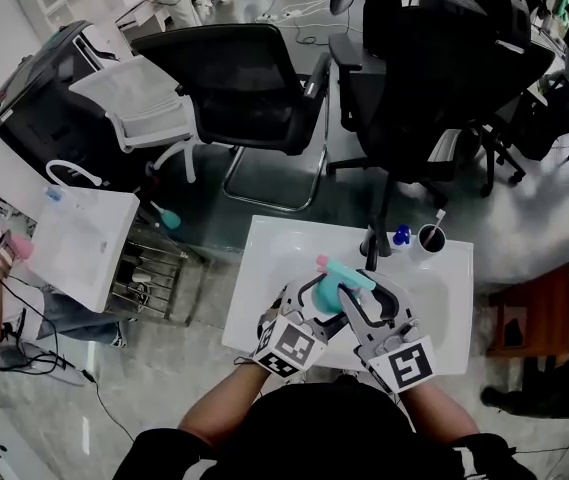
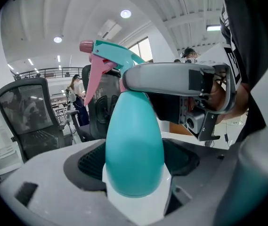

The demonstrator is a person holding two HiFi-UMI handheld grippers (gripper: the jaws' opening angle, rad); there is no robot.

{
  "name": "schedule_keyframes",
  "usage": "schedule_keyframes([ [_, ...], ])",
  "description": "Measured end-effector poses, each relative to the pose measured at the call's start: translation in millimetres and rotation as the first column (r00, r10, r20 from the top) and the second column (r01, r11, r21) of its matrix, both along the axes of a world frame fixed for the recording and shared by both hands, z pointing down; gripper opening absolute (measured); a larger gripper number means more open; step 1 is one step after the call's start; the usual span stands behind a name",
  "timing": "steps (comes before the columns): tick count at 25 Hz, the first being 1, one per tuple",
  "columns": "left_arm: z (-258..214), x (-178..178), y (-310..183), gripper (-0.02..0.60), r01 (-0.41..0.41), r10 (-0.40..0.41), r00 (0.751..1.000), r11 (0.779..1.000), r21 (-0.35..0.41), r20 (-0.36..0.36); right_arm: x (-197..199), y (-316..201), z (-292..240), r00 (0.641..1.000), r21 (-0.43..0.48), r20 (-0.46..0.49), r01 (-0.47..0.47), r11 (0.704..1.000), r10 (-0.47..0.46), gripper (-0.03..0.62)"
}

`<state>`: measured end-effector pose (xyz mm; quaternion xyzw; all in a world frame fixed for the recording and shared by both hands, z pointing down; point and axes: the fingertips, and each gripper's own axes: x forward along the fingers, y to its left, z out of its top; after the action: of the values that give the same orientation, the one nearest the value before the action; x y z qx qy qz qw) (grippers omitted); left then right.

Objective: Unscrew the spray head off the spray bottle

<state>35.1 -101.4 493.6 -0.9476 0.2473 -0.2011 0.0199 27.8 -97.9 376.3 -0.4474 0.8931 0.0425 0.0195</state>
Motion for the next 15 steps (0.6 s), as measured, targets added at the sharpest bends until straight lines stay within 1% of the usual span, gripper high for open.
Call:
schedule_keyframes([
  [5, -4, -1, 4, 0.382, -0.039, 0.039, 0.999, 0.999, 0.01, 0.003, -3, 6, -2, 0.996, -0.023, -0.004, 0.087, 0.996, -0.088, 0.135],
  [9, -10, -1, 5, 0.382, -0.06, 0.06, 0.998, 0.998, 0.03, 0.007, -3, 10, -8, 0.988, -0.022, 0.025, 0.15, 0.988, -0.149, 0.135],
  [15, -6, 0, 6, 0.382, -0.063, 0.063, 0.998, 0.998, 0.008, -0.001, 6, 8, -22, 0.981, -0.006, 0.105, 0.163, 0.987, -0.161, 0.135],
])
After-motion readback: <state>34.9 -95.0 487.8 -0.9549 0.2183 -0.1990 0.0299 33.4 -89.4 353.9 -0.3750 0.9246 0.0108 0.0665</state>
